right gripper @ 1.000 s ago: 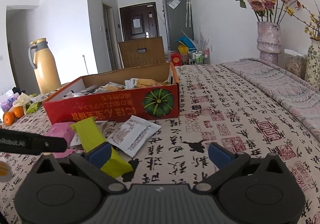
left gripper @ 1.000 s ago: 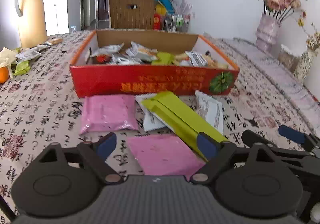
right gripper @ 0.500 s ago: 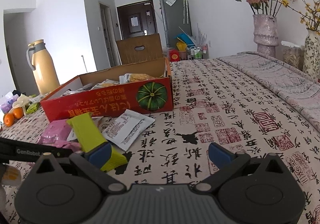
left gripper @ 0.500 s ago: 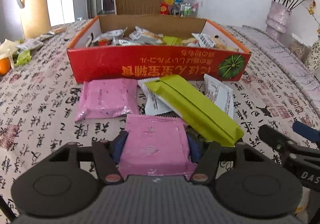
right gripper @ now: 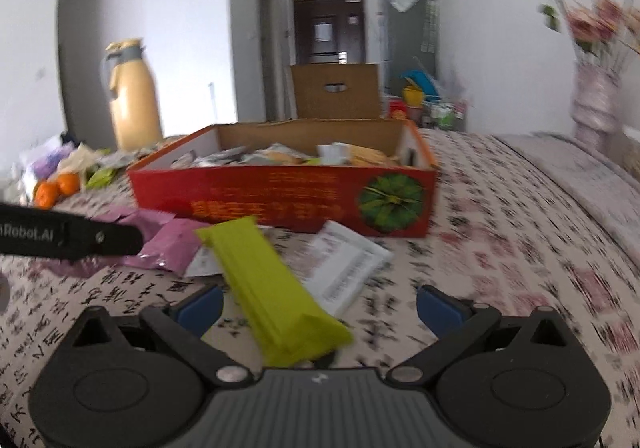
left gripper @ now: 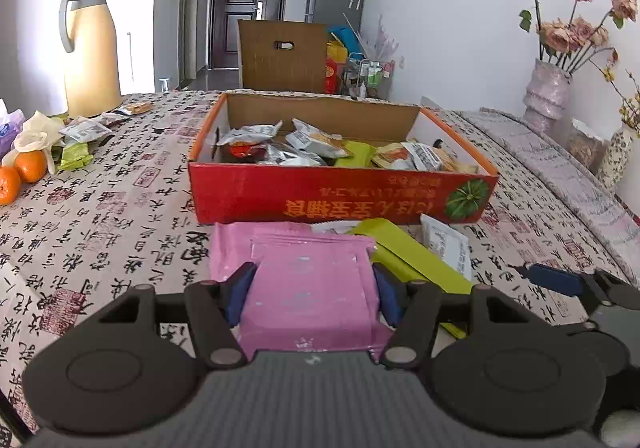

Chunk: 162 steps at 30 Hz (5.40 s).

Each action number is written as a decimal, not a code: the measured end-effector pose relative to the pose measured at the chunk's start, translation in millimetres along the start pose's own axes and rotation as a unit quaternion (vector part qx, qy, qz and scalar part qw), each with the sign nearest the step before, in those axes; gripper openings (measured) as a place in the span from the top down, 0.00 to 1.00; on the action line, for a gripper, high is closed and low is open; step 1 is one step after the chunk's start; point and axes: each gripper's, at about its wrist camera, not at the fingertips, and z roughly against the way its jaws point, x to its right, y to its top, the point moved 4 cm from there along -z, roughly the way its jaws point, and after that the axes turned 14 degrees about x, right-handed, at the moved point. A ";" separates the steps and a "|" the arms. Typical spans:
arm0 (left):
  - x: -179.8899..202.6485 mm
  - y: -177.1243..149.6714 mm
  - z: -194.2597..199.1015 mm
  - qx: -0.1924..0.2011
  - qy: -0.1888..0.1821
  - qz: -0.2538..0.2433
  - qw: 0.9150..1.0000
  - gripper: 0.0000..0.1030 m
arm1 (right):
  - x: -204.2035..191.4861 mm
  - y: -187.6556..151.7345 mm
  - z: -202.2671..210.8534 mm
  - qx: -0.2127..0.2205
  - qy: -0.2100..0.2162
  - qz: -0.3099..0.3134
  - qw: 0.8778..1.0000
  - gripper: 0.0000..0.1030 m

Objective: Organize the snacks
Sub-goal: 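Close the right gripper on a yellow-green bar packet, then carry the pink packet and yellow-green bar over the cardboard box, then open both grippers to drop the packets into the box, then move both grippers back from the box to the snack pile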

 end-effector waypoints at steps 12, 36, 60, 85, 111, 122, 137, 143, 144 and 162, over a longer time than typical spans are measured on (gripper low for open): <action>-16.6 7.1 -11.8 0.008 0.006 0.011 1.000 0.39 | -32.3 5.8 -50.0 -0.056 0.044 0.054 0.996 0.41; -14.9 37.3 -17.2 0.041 -0.001 0.013 0.999 0.39 | -13.9 43.2 -24.6 0.023 0.023 0.043 0.999 0.66; -9.6 122.7 -70.1 0.099 0.032 0.010 0.994 0.39 | 15.2 127.5 -89.5 0.099 -0.012 -0.013 0.995 0.66; -14.5 101.3 -138.5 0.085 0.047 0.027 0.995 0.38 | 28.0 101.8 -149.1 0.072 -0.030 -0.053 0.996 0.64; -24.8 102.2 -133.2 0.095 0.074 0.053 0.991 0.00 | 44.5 100.8 -135.3 0.086 -0.060 -0.085 0.991 0.00; -20.8 112.3 -120.0 0.108 0.073 0.049 0.990 0.00 | 39.0 113.6 -123.9 0.100 -0.054 -0.069 0.991 0.00; -18.1 114.2 -72.2 0.115 0.060 0.037 0.991 0.00 | 21.7 120.7 -76.0 0.113 -0.038 -0.029 0.992 0.00; -20.8 95.8 -54.3 0.096 0.042 0.035 0.994 0.00 | 20.8 101.2 -52.2 0.100 -0.034 -0.036 0.994 0.00; -21.6 92.5 -51.3 0.093 0.041 0.035 0.994 0.00 | 21.4 97.6 -48.5 0.097 -0.033 -0.037 0.994 0.00; -42.7 25.6 -19.8 0.052 0.049 0.021 0.997 0.00 | 25.1 35.1 -7.0 0.037 -0.035 -0.056 0.997 0.00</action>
